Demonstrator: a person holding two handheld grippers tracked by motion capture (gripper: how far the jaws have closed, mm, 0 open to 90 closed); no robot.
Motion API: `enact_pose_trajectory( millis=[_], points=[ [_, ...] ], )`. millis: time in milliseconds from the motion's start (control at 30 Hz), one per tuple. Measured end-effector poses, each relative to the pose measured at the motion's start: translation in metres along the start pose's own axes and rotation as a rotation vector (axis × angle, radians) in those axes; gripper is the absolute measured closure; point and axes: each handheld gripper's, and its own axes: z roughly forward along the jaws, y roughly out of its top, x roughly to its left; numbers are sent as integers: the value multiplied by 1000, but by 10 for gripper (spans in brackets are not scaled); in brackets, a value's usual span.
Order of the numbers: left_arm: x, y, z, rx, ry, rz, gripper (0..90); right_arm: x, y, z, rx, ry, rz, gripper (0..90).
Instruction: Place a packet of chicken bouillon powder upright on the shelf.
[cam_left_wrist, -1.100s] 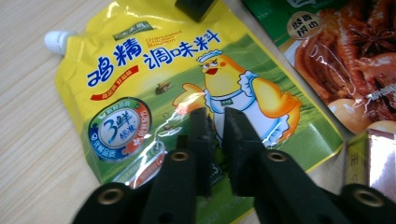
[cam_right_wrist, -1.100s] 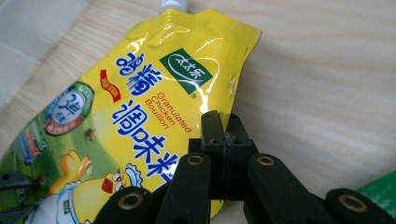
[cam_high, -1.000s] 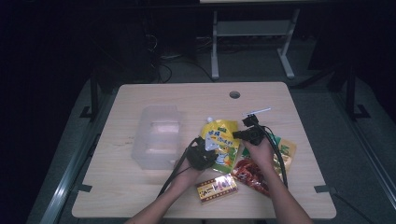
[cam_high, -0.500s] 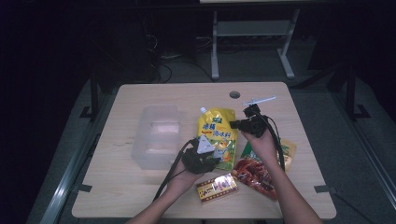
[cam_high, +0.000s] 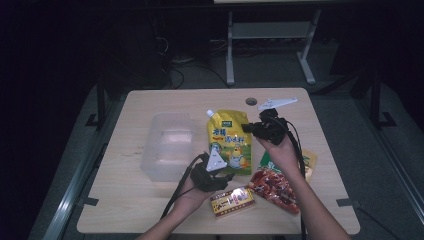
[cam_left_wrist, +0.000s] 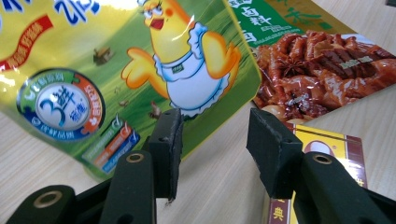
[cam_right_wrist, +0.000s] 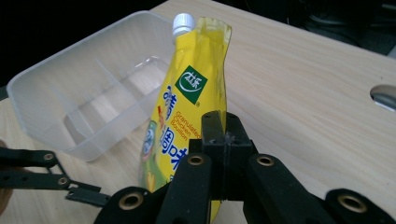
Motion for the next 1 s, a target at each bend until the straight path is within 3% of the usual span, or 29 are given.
enact_pose_trajectory(
  millis=[300,567,833,1000],
  points=[
    [-2,-3,1,-4,-3,-9,530,16,10,-8,-40,24,-73,900],
    [-3,-8,-5,-1,-8,-10,523,26,16,-11,-28,36,-115,900],
    [0,-10,-5,1,3,-22,524,24,-1,-21,-52,68,-150,891],
    [1,-11,-1,-8,9,-42,535,22,-17,-31,-75,82,-144,883]
  ],
)
